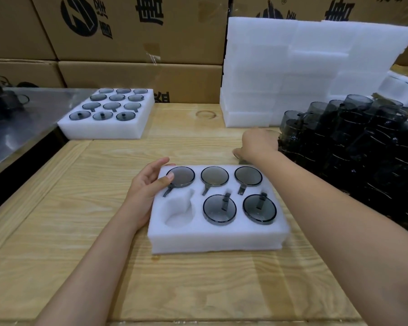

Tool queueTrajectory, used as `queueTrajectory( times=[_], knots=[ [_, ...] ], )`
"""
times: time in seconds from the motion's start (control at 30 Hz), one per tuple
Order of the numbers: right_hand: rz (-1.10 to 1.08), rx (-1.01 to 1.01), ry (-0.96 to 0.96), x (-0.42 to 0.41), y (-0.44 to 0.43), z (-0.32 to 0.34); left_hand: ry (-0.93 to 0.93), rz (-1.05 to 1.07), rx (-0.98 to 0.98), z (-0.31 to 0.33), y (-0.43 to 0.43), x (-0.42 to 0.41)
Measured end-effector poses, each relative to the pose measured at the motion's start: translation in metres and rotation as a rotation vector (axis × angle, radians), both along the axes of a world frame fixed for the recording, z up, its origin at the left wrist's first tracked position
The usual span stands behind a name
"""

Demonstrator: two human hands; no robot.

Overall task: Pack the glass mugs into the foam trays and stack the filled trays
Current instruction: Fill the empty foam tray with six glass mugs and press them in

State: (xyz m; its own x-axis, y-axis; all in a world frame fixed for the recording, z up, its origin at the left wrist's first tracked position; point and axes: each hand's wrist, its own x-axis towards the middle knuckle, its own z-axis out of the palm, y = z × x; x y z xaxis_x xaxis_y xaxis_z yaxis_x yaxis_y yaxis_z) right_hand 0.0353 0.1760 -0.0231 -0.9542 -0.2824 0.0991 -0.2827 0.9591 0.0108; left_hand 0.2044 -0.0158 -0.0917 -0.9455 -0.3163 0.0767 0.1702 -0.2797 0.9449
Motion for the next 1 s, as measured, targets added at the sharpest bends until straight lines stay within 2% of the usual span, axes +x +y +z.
queueTrajectory(
  times=[0.13, 0.23, 0.43, 0.63, 0.77, 0.87, 1.0],
  knots=[
    [0.016, -0.125, -0.262, 0.004, -0.008, 0.005, -0.001, 0.0, -0.008, 0.0, 0.0, 0.0],
    [0.038, -0.079, -0.4, 0.005, -0.008, 0.012, -0.001, -0.001, -0.016, 0.0, 0.0, 0.0],
    [0.089, -0.206, -0.249, 0.015, -0.006, 0.005, 0.01, -0.011, -0.025, -0.002, -0.002, 0.0],
    [0.254, -0.558, -0.081, 0.065, -0.001, 0.032, 0.004, -0.012, -0.014, -0.004, -0.003, -0.001],
    [0.445, -0.785, -0.274, 0.138, 0.003, 0.043, -0.005, -0.001, -0.025, -0.005, -0.004, -0.002],
    [0.553, -0.724, -0.359, 0.174, 0.002, 0.04, -0.005, 0.017, -0.052, -0.006, -0.004, -0.004],
    [0.575, -0.509, -0.29, 0.189, 0.0, 0.028, -0.002, 0.015, -0.068, -0.004, -0.002, -0.003]
  ],
)
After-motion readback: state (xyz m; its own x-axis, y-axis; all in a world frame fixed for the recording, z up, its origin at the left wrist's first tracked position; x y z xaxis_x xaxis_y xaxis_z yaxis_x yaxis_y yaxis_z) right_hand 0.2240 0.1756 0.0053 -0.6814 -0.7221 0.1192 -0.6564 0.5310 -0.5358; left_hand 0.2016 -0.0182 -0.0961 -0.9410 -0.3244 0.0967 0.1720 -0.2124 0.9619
